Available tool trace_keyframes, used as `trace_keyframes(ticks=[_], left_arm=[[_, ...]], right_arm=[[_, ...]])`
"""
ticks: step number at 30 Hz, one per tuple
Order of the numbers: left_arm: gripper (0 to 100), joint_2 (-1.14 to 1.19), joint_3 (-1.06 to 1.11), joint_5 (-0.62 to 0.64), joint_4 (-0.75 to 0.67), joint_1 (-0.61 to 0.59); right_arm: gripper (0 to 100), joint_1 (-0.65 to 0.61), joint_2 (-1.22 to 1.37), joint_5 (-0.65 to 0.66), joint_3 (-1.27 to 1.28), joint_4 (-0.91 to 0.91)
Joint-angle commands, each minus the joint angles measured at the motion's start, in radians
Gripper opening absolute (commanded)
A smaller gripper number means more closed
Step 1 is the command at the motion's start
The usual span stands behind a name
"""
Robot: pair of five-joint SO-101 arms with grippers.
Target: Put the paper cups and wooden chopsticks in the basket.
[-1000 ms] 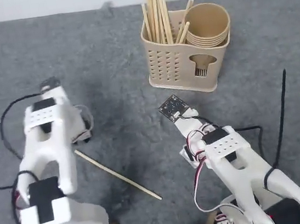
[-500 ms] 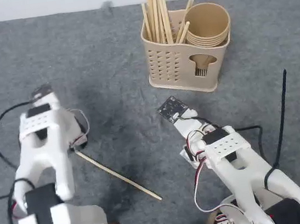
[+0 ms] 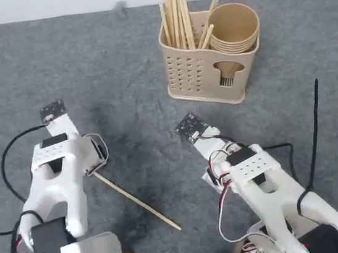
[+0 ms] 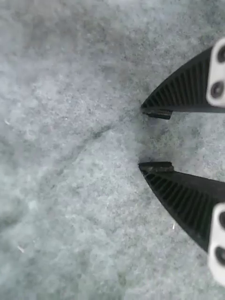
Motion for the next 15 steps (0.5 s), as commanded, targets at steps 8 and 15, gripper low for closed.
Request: trace_keyframes(ticks=[8, 15], left_arm=[[1, 0.034, -0.065, 0.005, -0.015, 0.092], [1, 0.034, -0.237, 0.005, 0.098, 0.123]], right_arm=[[16.5, -0.010, -0.038, 0.011, 0.000, 0.004], [16.5, -0.008, -0.038, 0.012, 0.000, -0.001]])
